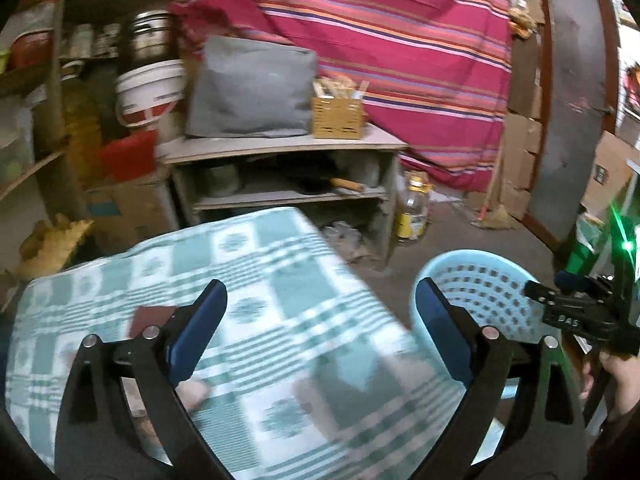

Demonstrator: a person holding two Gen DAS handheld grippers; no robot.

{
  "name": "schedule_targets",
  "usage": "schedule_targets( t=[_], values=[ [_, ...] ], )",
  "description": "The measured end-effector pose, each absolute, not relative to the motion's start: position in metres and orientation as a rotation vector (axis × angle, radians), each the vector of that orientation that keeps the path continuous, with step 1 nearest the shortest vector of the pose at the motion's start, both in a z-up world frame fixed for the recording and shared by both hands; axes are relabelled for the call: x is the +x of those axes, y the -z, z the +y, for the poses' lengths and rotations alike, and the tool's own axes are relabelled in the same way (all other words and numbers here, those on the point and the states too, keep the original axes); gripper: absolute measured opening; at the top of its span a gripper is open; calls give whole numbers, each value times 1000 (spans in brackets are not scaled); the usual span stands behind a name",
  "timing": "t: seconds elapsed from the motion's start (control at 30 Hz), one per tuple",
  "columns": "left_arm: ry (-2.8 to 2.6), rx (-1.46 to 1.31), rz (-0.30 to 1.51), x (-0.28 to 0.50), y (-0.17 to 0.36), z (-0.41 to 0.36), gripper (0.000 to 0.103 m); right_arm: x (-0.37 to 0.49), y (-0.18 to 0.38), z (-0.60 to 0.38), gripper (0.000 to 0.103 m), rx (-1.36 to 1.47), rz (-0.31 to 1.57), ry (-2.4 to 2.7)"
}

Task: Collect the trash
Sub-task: 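Grasp the clear plastic packet with the left tool while the right tool grasps the tissue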

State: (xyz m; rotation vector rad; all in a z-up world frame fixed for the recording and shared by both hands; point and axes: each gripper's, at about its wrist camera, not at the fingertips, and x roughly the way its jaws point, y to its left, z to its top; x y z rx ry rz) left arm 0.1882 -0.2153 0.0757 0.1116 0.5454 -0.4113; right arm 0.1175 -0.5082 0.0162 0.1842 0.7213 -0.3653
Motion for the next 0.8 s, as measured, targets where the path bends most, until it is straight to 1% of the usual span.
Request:
schedule_targets(
  t=[0.03,0.07,0.23,0.33,0.37,0.43,0.57,0.67,0.8],
  values=[
    [393,106,547,188,-77,-204,94,117,-18,-502,87,179,717,365],
    [370,101,549,188,-78,-190,94,116,-20,-497,88,173,710,368],
    [243,124,546,184,-73,-129,96,114,-30,-462,88,148,687,361],
    [180,111,572,183,-60,-92,96,115,-31,-440,89,132,680,352],
    [169,106,583,183,-56,-84,97,116,-31,-430,93,124,678,349],
    [138,93,617,181,-42,-63,97,116,-29,-415,96,115,670,346],
    [124,60,687,176,-14,-42,97,118,-21,-385,96,98,678,315],
    [108,74,730,169,11,-36,97,120,-14,-369,96,77,698,298],
    [107,70,774,167,32,-30,96,122,-5,-358,96,62,721,282]
  ],
)
